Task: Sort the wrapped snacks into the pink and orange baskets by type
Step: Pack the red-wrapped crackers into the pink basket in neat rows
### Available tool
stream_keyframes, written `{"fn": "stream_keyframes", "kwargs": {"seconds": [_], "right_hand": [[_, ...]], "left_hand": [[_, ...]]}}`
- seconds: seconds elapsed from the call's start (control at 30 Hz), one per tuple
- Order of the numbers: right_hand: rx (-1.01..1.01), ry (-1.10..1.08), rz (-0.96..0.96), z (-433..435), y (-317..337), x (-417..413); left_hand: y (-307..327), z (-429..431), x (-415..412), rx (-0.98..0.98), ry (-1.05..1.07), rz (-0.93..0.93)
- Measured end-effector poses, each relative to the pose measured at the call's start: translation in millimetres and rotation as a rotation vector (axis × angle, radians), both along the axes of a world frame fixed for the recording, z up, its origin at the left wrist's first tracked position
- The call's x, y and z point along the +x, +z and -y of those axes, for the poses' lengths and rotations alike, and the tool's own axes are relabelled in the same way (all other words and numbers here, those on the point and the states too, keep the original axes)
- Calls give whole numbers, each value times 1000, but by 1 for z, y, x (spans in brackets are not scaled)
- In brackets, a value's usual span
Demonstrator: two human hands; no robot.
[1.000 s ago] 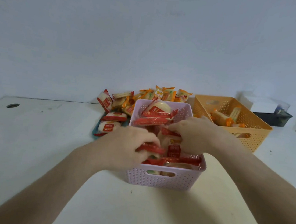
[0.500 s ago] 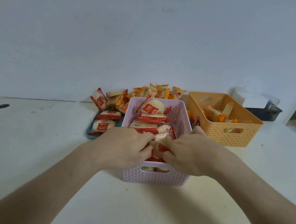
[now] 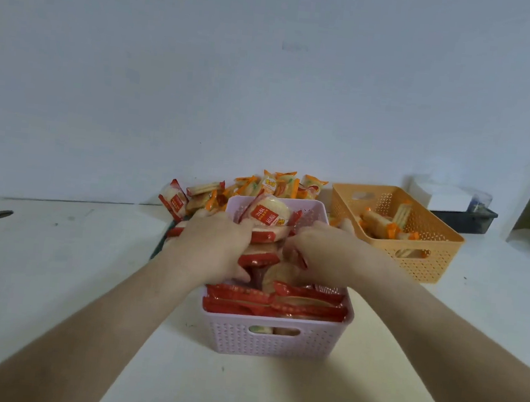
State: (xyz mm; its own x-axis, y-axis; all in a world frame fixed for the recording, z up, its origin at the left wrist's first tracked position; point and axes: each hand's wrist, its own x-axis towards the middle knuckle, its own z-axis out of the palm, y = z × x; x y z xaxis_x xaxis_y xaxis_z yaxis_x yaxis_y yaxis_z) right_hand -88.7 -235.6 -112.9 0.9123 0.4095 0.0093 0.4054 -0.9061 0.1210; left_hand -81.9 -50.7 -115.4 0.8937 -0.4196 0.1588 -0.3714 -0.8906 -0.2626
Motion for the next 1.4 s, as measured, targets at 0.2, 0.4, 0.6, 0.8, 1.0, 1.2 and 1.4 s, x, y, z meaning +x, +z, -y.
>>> {"fn": "stream_keyframes", "kwargs": {"seconds": [0.2, 0.4, 0.6, 0.8, 1.0, 1.2, 1.4], "right_hand": [[57, -1, 81, -2, -10, 5], [724, 14, 6, 15, 18, -4], [332, 34, 18, 17, 40, -13], [171, 19, -62, -3, 21, -8], [95, -45, -281, 2, 23, -14], [-5, -76, -158, -9, 6, -38], [148, 127, 284, -8, -18, -54]], "left_hand": [[-10, 0, 3, -112, -44, 260], [-12, -4, 4, -238, -59, 300], [-14, -10, 9, -625, -123, 304], [12, -29, -19, -658, -262, 174], [-2, -27, -39, -311, -246, -89], [-17, -15, -43, -118, -259, -30], [-5, -6, -43, -19, -189, -213]]}}
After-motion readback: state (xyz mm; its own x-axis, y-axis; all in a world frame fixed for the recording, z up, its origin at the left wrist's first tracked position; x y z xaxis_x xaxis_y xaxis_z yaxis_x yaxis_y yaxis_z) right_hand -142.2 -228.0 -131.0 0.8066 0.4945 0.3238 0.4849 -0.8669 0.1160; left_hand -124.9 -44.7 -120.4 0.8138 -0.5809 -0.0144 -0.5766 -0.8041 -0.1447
